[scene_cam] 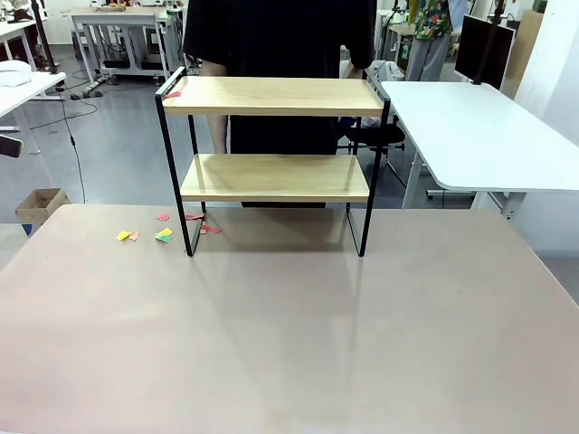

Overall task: Clean the shelf.
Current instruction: Hand the Duster back to the human.

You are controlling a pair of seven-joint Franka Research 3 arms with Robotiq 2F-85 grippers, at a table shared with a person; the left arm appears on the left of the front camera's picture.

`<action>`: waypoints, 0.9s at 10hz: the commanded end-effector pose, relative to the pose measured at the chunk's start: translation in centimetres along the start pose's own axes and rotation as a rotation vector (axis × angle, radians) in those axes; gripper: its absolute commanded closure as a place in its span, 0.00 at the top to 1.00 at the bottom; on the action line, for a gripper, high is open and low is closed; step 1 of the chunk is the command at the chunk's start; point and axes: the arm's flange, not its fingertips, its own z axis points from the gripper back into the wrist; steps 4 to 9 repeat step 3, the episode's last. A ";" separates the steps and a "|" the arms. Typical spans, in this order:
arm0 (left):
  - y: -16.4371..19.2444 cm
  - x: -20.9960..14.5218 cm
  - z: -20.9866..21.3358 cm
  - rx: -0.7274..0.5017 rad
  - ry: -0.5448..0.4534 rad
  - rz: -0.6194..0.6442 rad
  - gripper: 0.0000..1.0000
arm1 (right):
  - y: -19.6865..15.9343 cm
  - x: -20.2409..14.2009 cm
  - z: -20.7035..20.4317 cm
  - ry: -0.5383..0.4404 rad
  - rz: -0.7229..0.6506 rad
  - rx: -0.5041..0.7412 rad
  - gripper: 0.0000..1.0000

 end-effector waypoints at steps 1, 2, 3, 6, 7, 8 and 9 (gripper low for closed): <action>0.1 0.2 -0.1 -0.008 -0.025 -0.018 1.00 | 0.2 -0.1 -0.1 -0.012 -0.007 -0.004 1.00; 0.1 0.2 -0.1 -0.008 -0.025 -0.018 1.00 | 0.2 -0.1 -0.1 -0.012 -0.007 -0.004 1.00; 0.1 0.2 -0.1 -0.008 -0.025 -0.018 1.00 | 0.2 -0.1 -0.1 -0.012 -0.007 -0.004 1.00; 0.1 0.2 -0.1 -0.008 -0.025 -0.018 1.00 | 0.2 -0.1 -0.1 -0.012 -0.007 -0.004 1.00; 0.1 0.2 -0.1 -0.008 -0.025 -0.018 1.00 | 0.2 -0.1 -0.1 -0.012 -0.007 -0.004 1.00; 0.1 0.2 -0.1 -0.008 -0.025 -0.018 1.00 | 0.2 -0.1 -0.1 -0.012 -0.007 -0.004 1.00; 0.1 0.2 -0.1 -0.008 -0.025 -0.018 1.00 | 0.2 -0.1 -0.1 -0.012 -0.007 -0.004 1.00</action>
